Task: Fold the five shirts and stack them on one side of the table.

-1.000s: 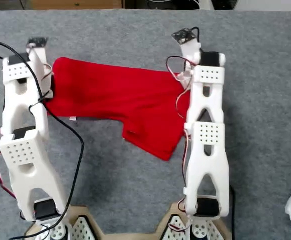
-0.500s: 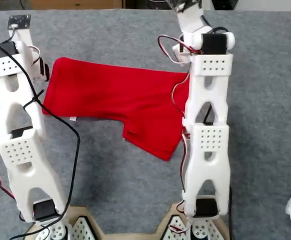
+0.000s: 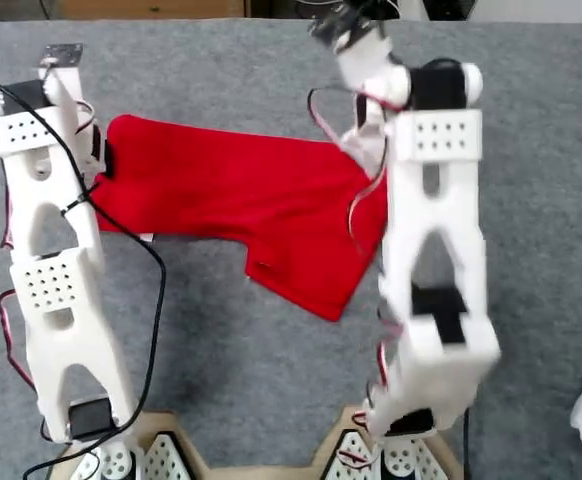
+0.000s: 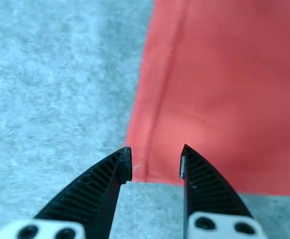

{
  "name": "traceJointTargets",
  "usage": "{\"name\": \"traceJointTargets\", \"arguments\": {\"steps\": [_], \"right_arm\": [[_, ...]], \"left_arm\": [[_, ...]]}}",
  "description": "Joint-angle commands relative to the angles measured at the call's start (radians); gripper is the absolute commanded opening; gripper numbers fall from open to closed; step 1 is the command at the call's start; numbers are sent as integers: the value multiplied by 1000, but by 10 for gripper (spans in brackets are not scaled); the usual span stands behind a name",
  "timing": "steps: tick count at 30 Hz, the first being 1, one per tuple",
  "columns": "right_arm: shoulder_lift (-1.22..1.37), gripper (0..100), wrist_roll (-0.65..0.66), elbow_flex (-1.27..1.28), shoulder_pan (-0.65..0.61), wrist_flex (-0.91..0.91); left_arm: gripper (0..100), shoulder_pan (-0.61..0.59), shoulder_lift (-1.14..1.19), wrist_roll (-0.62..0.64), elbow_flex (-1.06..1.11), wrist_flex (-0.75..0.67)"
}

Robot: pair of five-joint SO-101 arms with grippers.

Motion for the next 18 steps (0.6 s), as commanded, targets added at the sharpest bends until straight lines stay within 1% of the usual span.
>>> {"name": "traceJointTargets", "arguments": {"steps": [1, 3, 6, 10, 13, 18], "right_arm": [[-229, 80, 143, 266, -16, -44], [-278, 80, 204, 398, -16, -80], [-346, 80, 262, 564, -16, -137], [-469, 90, 327, 746, -30, -215], [-582, 120, 354, 886, -77, -242], [-731, 126, 331, 1145, -232, -368]], "left_arm": [[174, 57, -159, -21, 104, 15], [174, 89, -246, -23, 213, 14], [160, 133, -384, -21, 387, 12], [123, 144, -572, -21, 601, 6], [124, 100, -713, -21, 773, -49], [125, -15, -984, -23, 1083, -160]]}}
